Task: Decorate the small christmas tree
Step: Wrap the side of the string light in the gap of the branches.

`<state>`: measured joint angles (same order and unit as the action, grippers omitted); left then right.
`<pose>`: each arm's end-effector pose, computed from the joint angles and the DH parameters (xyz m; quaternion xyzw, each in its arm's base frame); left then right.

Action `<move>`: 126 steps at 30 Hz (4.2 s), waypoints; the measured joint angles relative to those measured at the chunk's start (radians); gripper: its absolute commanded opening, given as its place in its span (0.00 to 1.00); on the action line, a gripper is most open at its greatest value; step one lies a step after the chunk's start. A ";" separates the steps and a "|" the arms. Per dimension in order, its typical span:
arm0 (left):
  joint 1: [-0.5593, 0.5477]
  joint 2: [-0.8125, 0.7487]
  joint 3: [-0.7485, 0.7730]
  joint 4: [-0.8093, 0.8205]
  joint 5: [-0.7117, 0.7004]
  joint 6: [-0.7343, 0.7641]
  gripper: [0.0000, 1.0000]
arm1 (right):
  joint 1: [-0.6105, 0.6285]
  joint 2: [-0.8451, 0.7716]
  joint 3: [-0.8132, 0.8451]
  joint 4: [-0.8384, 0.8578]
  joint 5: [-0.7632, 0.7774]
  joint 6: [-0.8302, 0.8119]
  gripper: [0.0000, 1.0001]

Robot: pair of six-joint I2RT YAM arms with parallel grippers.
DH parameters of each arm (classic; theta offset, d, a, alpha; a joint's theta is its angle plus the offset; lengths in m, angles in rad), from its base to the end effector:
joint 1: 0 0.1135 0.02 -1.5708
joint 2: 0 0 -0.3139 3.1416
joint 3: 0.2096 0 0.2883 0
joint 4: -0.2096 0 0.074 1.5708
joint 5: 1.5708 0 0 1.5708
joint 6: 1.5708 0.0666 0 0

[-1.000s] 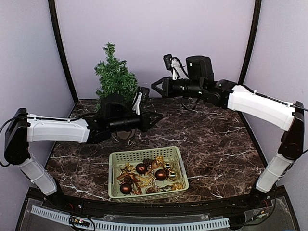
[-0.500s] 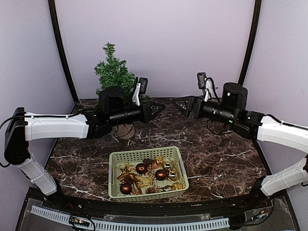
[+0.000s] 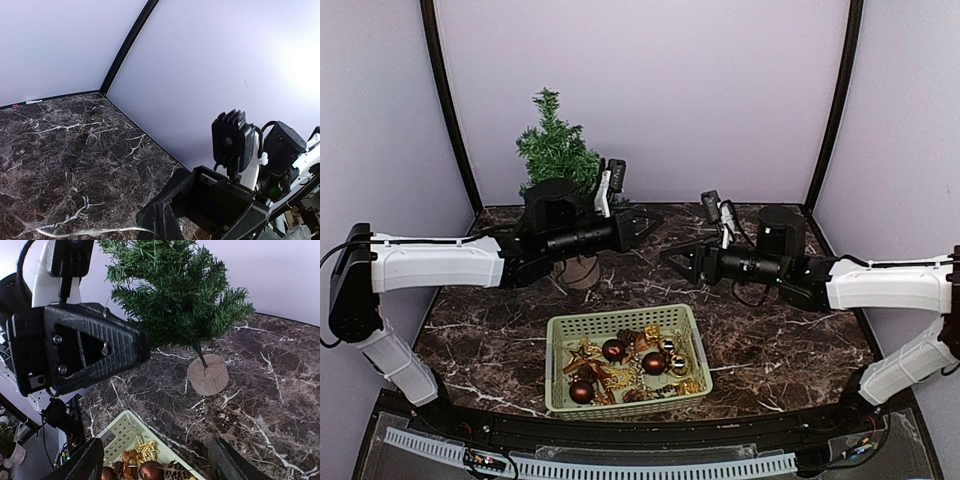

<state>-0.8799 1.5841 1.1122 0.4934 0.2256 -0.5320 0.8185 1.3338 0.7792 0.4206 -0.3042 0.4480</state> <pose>0.2698 -0.3497 0.3556 0.1995 0.6706 -0.5206 0.4893 0.2273 0.2720 0.3027 -0.2351 0.7131 0.4769 0.4569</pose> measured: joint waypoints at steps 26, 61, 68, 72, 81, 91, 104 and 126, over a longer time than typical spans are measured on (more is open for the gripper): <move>0.000 -0.014 0.002 -0.001 -0.006 0.000 0.29 | 0.029 0.064 -0.063 0.109 0.038 0.018 0.00; 0.358 -0.488 -0.345 -0.544 -0.134 -0.087 0.37 | -0.069 -0.102 0.124 -0.282 0.350 -0.080 0.00; 0.396 -0.440 -0.354 -0.434 -0.118 -0.079 0.00 | -0.074 -0.117 0.124 -0.306 0.365 -0.079 0.00; 0.427 -0.439 -0.374 -0.398 -0.109 -0.074 0.00 | -0.083 -0.119 0.118 -0.317 0.373 -0.070 0.00; 0.555 -0.425 -0.394 -0.350 -0.005 -0.046 0.00 | -0.086 -0.171 0.043 -0.363 0.313 -0.061 0.00; 0.709 -0.221 -0.351 -0.232 0.179 0.060 0.01 | -0.080 -0.204 0.034 -0.377 0.225 -0.046 0.00; 0.742 -0.120 -0.219 -0.183 0.205 0.183 0.71 | -0.051 -0.111 0.089 -0.327 0.216 0.007 0.00; 0.595 -0.304 -0.420 -0.204 0.109 0.064 0.77 | -0.044 -0.064 0.122 -0.264 0.190 0.025 0.00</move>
<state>-0.2844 1.2800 0.6922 0.2893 0.3347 -0.4675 0.7742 1.2701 0.9012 0.1562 -0.1143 0.4728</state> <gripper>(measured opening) 0.831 0.006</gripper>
